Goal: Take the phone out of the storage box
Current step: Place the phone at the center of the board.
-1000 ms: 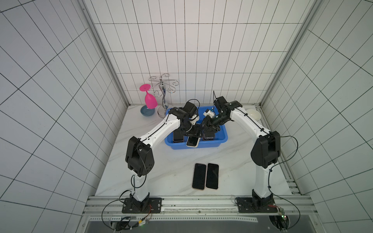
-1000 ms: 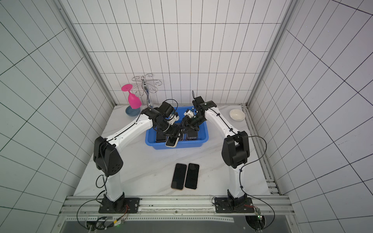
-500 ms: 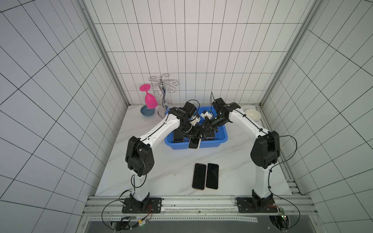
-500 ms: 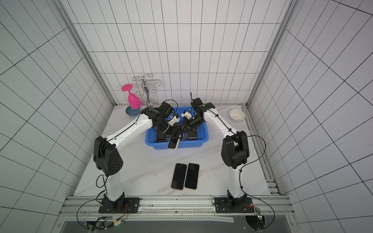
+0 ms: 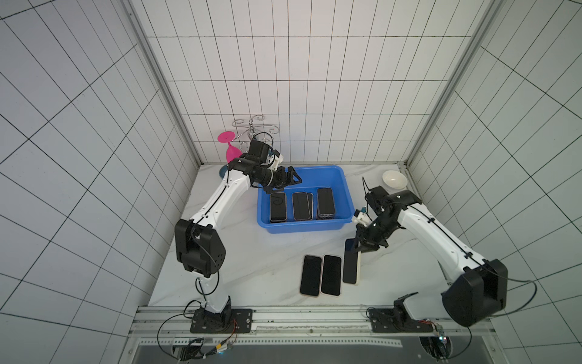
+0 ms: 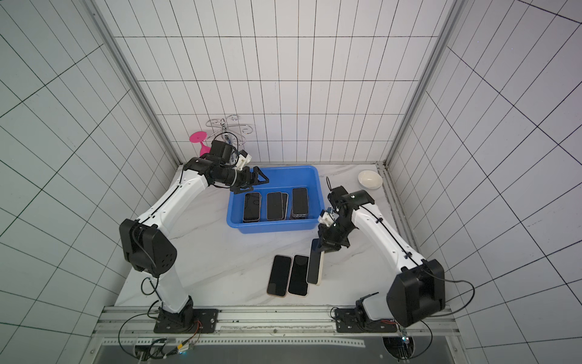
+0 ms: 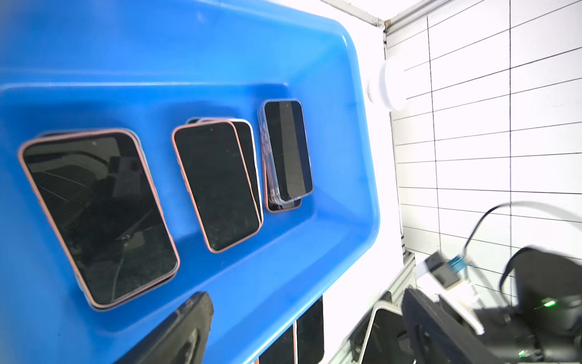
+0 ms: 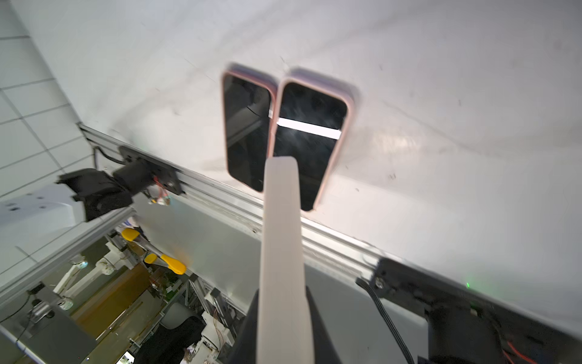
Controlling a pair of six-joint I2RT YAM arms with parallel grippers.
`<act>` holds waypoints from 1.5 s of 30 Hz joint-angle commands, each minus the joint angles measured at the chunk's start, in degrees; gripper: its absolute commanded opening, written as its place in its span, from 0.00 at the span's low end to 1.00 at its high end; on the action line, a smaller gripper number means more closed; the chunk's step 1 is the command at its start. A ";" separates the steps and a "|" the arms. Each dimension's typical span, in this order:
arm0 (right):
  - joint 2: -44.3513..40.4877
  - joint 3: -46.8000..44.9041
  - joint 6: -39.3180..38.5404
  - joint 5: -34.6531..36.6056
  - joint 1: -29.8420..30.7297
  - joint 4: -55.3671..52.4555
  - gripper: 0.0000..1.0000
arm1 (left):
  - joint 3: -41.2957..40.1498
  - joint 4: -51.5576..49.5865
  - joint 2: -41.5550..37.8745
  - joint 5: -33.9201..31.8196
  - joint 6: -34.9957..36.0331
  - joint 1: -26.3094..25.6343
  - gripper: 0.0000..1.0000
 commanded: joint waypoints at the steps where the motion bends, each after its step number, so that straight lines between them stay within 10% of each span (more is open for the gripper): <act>1: 1.38 -5.70 3.34 3.56 0.31 3.61 0.00 | 0.33 1.24 0.18 -4.75 -0.46 -0.95 0.98; 18: 19.33 -7.90 0.65 -1.10 1.83 17.63 0.01 | -5.10 2.32 1.36 -8.60 0.60 0.09 0.98; 24: 19.47 -11.26 1.59 0.28 -0.93 18.32 0.43 | -7.69 2.52 0.87 -9.36 0.70 1.14 0.98; 31: 16.53 -10.28 1.87 3.57 -7.81 15.17 0.56 | -8.45 2.56 0.30 -10.82 0.71 1.16 0.98; 39: 12.94 -11.13 3.37 7.64 -14.14 13.13 0.57 | -8.17 1.93 0.04 -13.32 0.82 1.51 0.98; 45: 13.64 -12.22 6.76 13.11 -17.22 13.40 0.25 | -9.54 3.24 -0.97 -15.85 -0.81 1.61 0.98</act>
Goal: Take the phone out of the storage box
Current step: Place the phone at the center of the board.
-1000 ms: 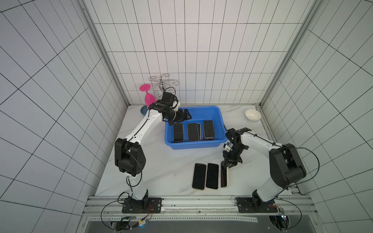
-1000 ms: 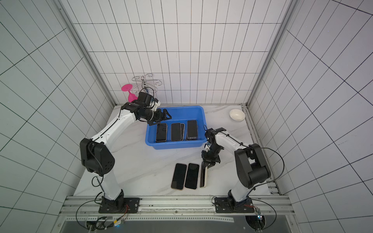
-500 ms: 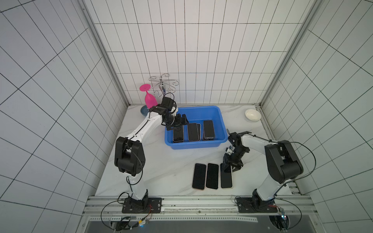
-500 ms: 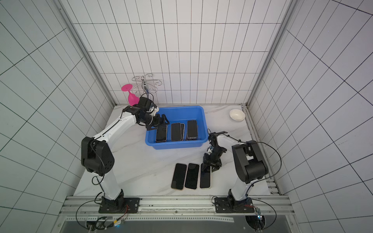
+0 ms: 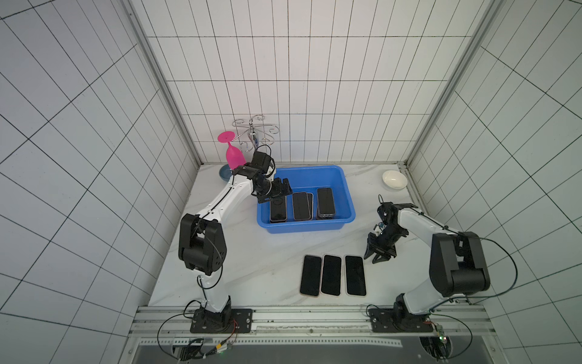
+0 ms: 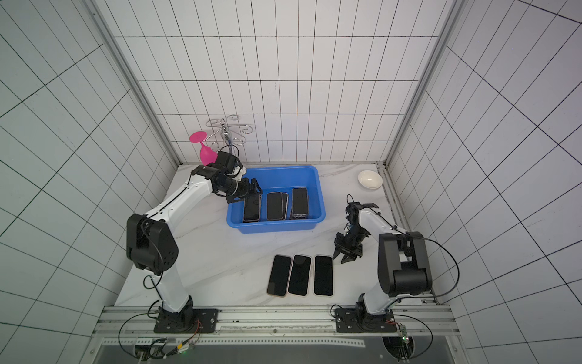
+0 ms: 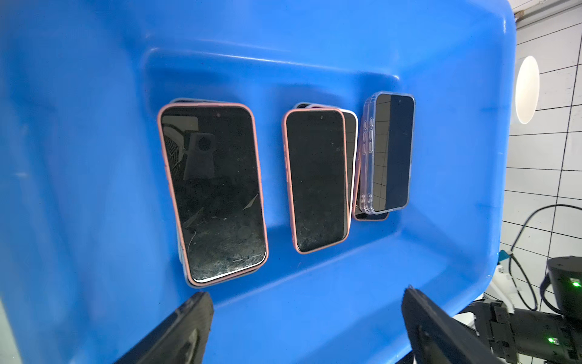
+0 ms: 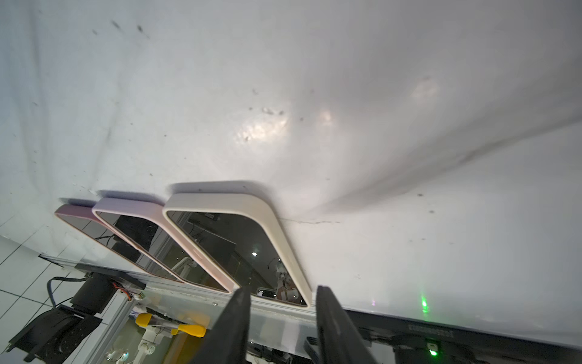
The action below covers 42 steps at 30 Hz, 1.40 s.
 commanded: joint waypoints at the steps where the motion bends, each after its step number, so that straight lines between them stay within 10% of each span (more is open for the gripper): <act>1: 2.64 -1.64 2.40 3.69 -0.25 -0.56 0.22 | -1.20 2.38 -2.11 -2.63 -1.17 0.29 0.98; 33: 13.20 2.84 5.58 -0.08 12.11 6.80 0.14 | 0.31 0.47 3.19 -10.07 -2.16 -1.23 0.98; 42: 4.35 3.62 5.36 6.13 9.21 1.15 0.51 | 7.63 -5.62 11.43 -19.69 -0.01 -4.39 0.98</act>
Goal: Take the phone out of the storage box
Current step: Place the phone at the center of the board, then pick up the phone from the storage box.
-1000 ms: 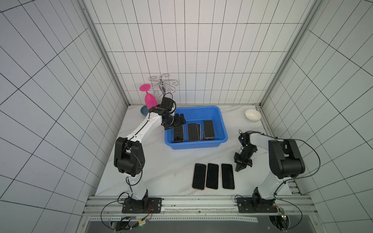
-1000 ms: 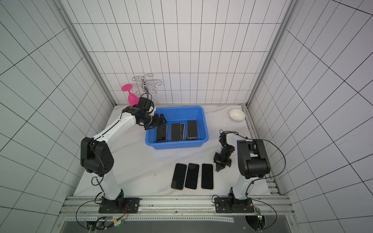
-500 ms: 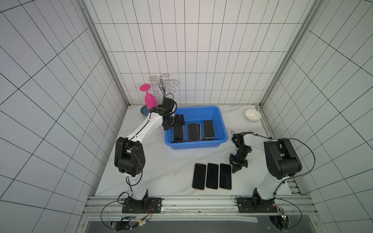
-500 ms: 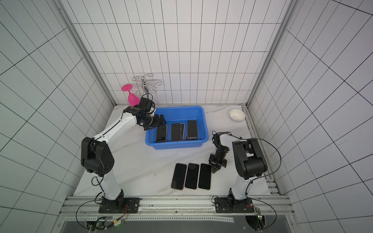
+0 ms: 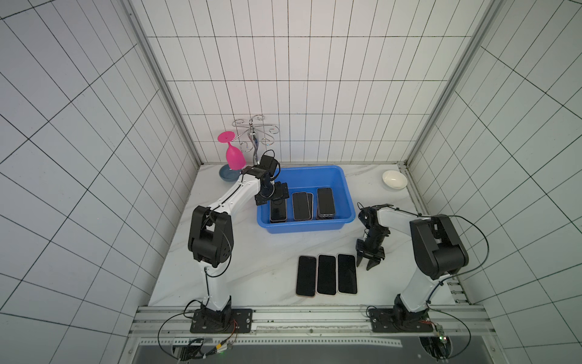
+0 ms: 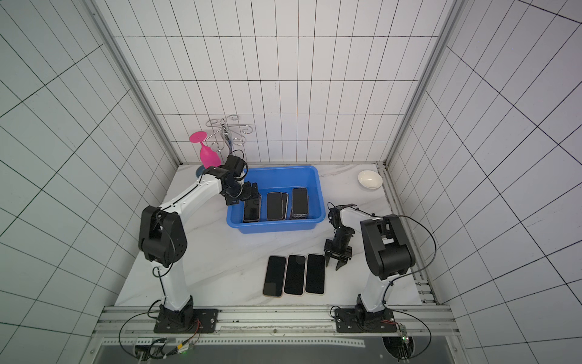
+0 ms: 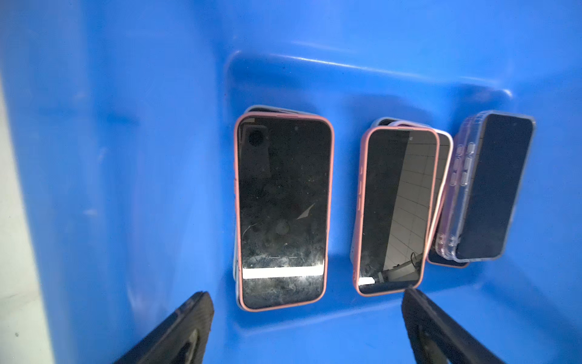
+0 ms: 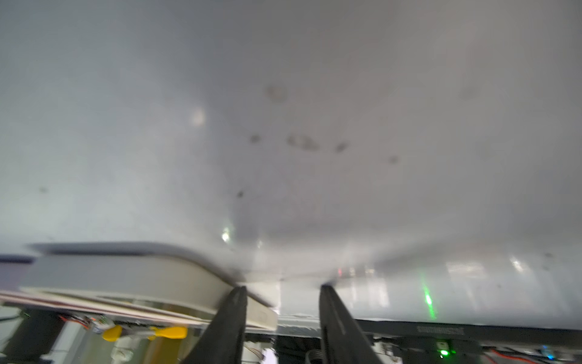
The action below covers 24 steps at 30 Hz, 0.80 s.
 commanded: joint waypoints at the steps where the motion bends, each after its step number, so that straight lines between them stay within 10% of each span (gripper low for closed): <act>1: -6.06 3.23 -0.64 3.46 -1.09 -2.84 0.53 | 4.57 -3.77 4.64 -6.93 1.98 -2.06 0.98; 9: -12.47 14.37 -2.62 4.86 -1.23 -11.22 0.57 | 10.55 -8.26 13.04 -16.17 2.19 -2.73 0.98; 24: -6.83 23.56 -10.24 -0.97 -1.30 -13.81 0.53 | 15.88 -9.36 22.10 -14.08 0.92 -3.99 0.86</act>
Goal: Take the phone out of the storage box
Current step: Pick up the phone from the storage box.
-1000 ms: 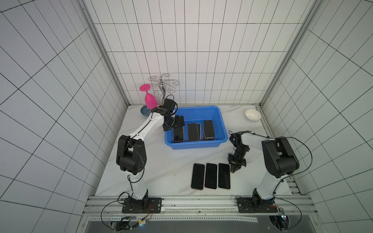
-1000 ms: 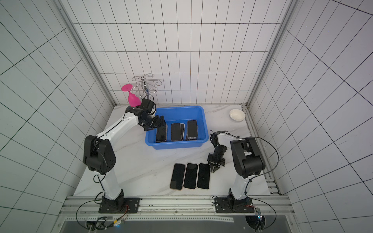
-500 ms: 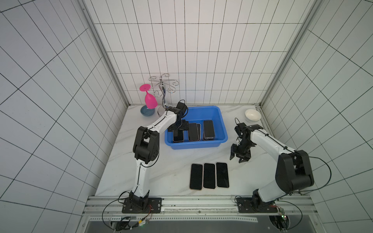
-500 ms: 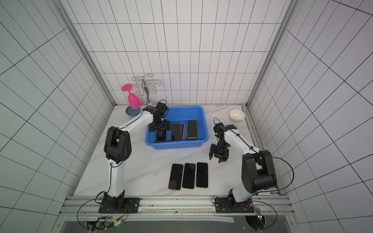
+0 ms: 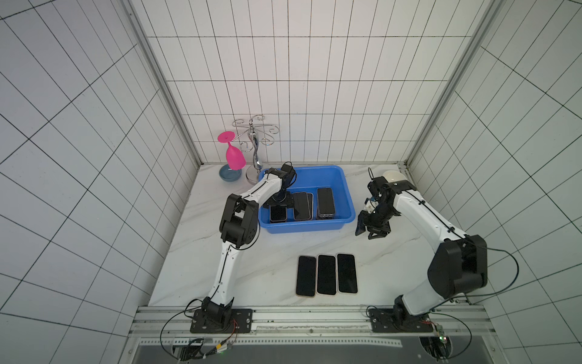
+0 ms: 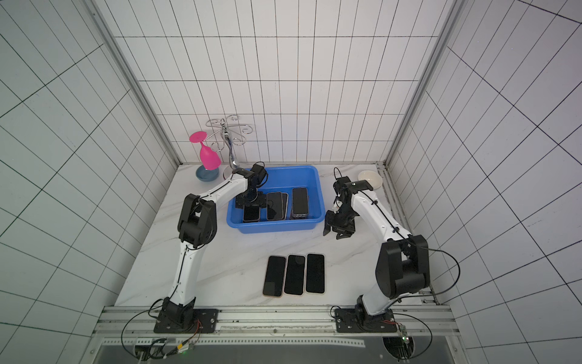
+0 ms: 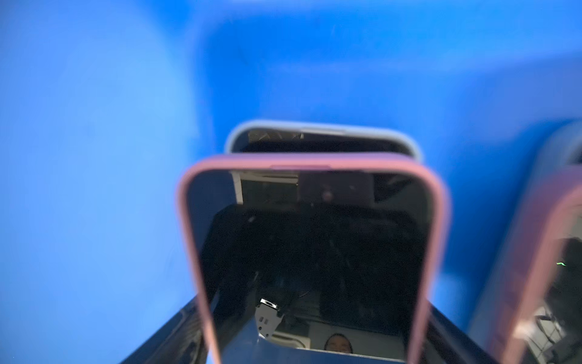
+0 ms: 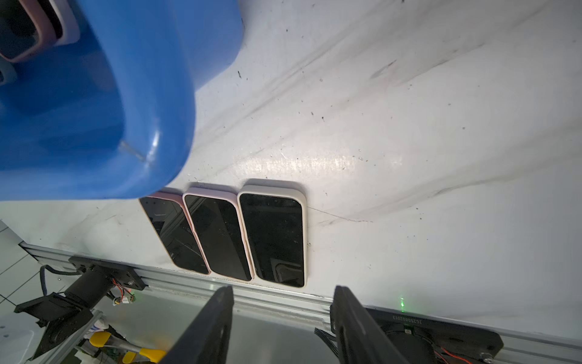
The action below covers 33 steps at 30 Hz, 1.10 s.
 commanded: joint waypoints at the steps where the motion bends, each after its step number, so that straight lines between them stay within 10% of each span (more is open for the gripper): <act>1: 1.02 3.48 -2.15 -0.31 -0.37 -2.85 0.53 | 0.11 0.24 0.37 -1.19 -0.33 -0.18 0.84; 14: 5.22 11.32 -3.03 0.23 -0.39 -5.51 0.51 | 3.77 1.56 -9.86 0.71 0.53 -0.36 0.84; 33: 4.85 7.53 -4.52 0.02 -0.48 -5.11 0.51 | -3.21 3.81 -5.17 4.30 -0.42 0.44 0.97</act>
